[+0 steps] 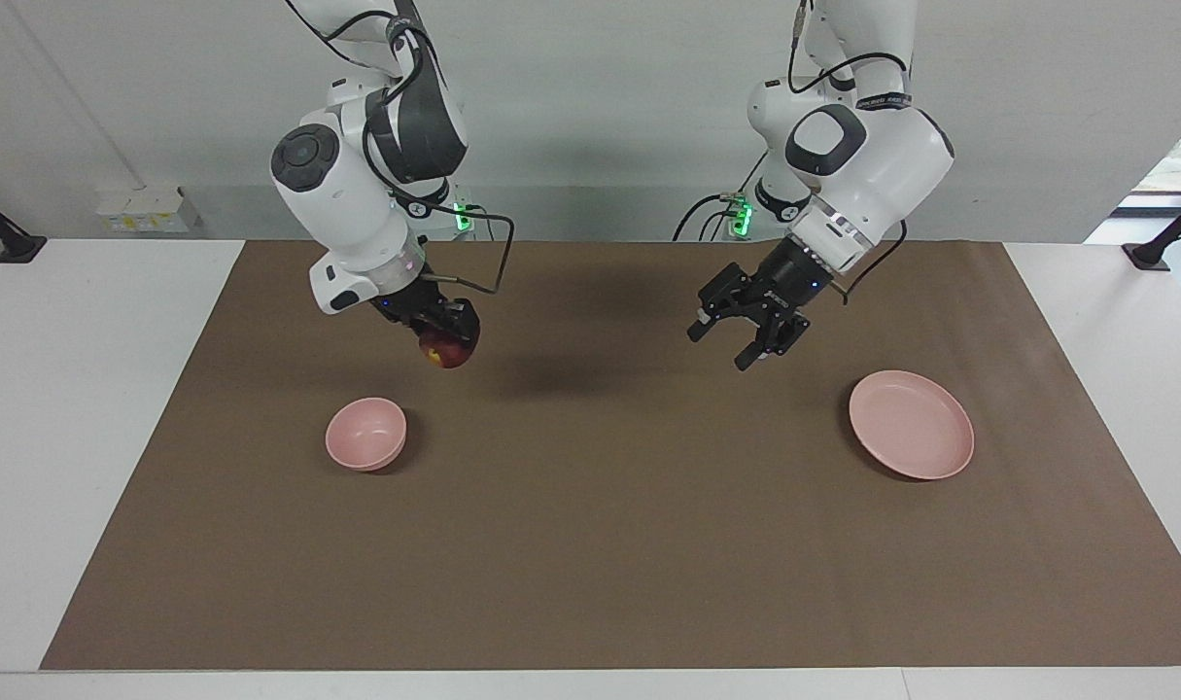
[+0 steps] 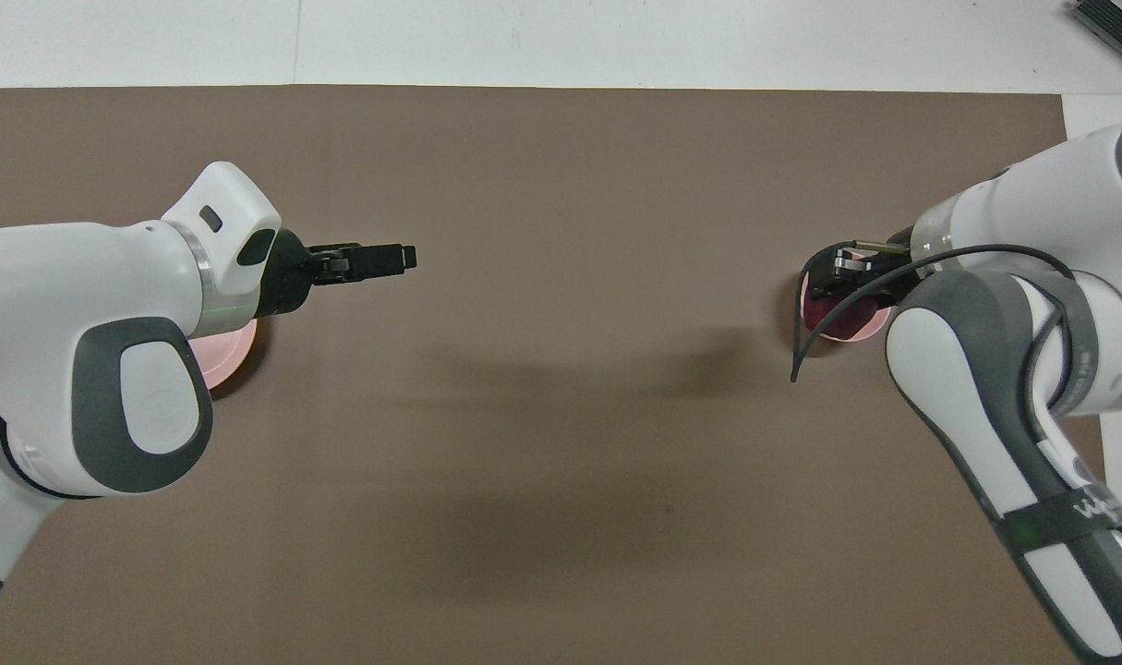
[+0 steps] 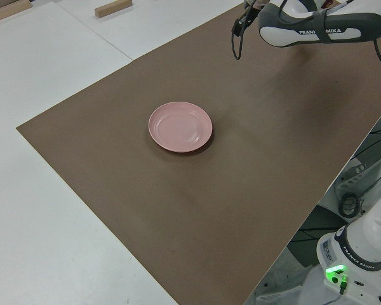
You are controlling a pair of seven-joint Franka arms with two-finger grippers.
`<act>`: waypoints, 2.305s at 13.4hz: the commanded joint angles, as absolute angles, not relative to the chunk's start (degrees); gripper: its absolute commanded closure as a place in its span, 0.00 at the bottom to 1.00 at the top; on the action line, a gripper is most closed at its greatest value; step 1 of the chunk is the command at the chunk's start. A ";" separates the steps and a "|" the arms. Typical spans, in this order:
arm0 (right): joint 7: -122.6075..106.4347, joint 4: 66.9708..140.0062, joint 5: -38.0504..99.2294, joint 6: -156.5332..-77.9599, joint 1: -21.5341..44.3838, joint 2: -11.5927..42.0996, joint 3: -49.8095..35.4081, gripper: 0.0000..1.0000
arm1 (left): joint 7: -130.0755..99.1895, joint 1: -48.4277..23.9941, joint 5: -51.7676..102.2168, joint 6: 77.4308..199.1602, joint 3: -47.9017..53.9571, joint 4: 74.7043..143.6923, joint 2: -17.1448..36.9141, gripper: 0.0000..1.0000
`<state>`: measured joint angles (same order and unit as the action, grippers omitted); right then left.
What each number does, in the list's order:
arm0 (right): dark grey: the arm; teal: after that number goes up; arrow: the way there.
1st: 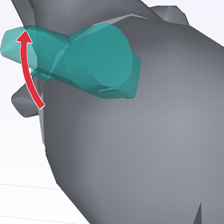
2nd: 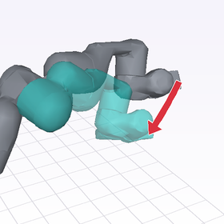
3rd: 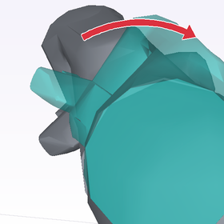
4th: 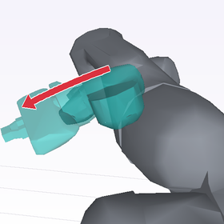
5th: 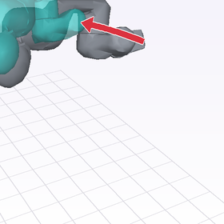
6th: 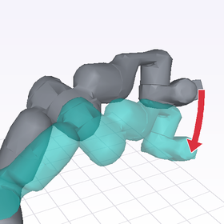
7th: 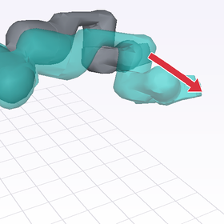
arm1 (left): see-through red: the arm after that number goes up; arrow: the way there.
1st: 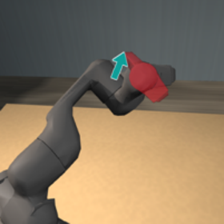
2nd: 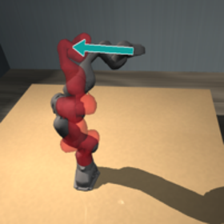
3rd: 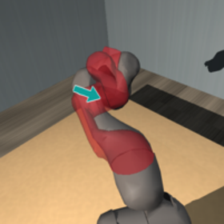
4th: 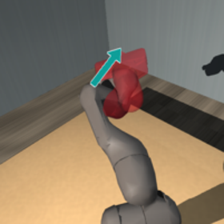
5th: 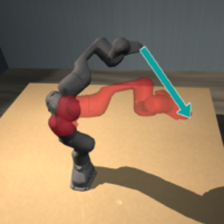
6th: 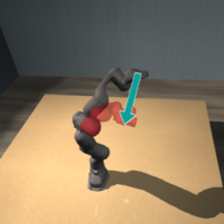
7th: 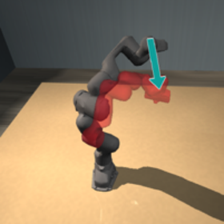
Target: Move apple from plate to bowl
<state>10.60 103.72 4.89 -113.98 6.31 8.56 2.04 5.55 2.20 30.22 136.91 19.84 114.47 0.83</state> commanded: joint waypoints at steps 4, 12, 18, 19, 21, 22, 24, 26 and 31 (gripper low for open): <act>5.71 103.89 2.81 -123.39 3.69 15.46 1.41 1.00 | 2.55 7.46 9.63 128.78 20.21 110.66 2.55 0.00; 2.99 106.70 2.81 -125.59 1.67 16.61 1.32 1.00 | 2.72 8.70 -6.42 102.84 19.69 93.43 5.98 0.00; 3.69 106.96 2.81 -126.04 1.49 18.28 1.32 0.30 | 2.72 8.35 -6.15 97.92 19.69 91.68 5.27 0.00; 3.69 106.96 2.81 -126.04 1.49 18.28 1.32 0.13 | 2.81 8.26 -5.89 97.39 19.69 90.71 5.36 0.00; 3.69 106.79 2.90 -126.04 1.49 18.28 1.32 0.00 | 2.72 8.26 -5.98 97.29 19.78 90.44 5.27 0.00; 3.78 106.79 2.90 -126.12 1.49 18.28 1.41 0.00 | 2.81 8.35 -5.89 97.29 19.69 90.35 5.19 0.00; 3.78 106.61 2.81 -125.95 1.49 18.28 1.41 0.00 | 2.81 8.35 -5.89 96.34 19.51 88.95 5.27 0.00; 3.69 105.30 2.81 -125.16 1.49 17.76 1.49 0.00 | 2.90 8.44 -5.80 95.10 19.34 88.33 5.10 0.00; 4.66 103.19 0.10 -116.75 1.67 9.51 1.76 0.00 | 3.08 9.76 -5.71 95.01 19.34 87.28 5.36 0.00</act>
<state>3.93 102.99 2.73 -121.05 2.37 14.04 2.12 3.15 9.11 -5.20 96.59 18.91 88.81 4.58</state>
